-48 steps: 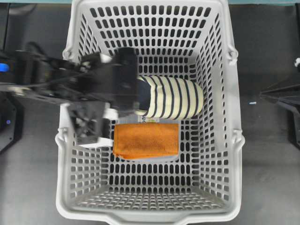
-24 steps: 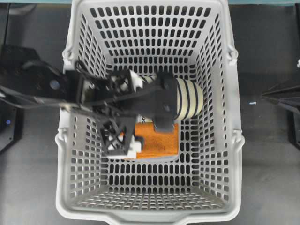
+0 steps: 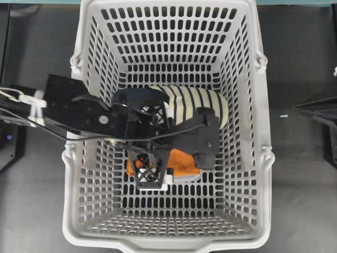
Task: Pick up the orange cloth from the shopping basket with the left arm.
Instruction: 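Close the left gripper on the edge of the orange cloth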
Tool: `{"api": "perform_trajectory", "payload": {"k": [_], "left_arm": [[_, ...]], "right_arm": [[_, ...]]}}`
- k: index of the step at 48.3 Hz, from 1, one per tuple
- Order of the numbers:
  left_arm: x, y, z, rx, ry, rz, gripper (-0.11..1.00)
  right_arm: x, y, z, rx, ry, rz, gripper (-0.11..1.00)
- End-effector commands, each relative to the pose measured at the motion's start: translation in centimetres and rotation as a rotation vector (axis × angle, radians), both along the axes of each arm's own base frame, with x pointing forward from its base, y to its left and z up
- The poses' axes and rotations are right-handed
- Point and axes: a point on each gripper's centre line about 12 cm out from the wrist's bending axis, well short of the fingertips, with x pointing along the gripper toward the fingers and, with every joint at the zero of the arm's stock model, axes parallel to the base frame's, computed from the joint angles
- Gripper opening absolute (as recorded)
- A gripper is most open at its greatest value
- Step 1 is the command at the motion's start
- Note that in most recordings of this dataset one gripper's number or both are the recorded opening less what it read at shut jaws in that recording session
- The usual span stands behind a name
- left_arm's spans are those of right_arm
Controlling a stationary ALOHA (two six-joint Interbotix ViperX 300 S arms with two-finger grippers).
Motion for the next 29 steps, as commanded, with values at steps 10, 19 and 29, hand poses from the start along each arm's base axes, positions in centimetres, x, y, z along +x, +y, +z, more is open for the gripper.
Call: {"api": "perform_trajectory", "payload": {"k": [10,19,29], "left_arm": [[0.3,-0.1,-3.5,0.007,0.035,-0.005,0.88],[0.4,0.1,-3.8,0.007,0.023,-0.005,0.87],[0.0,0.0,-4.2,0.016,0.039,-0.022,0.82]], "right_arm": [[0.2,0.0,0.7,0.003,-0.018,0.000,-0.01],[0.2,0.0,0.7,0.003,-0.017,0.001,-0.01],[0.2,0.0,0.7,0.003,-0.017,0.000,-0.01]]}}
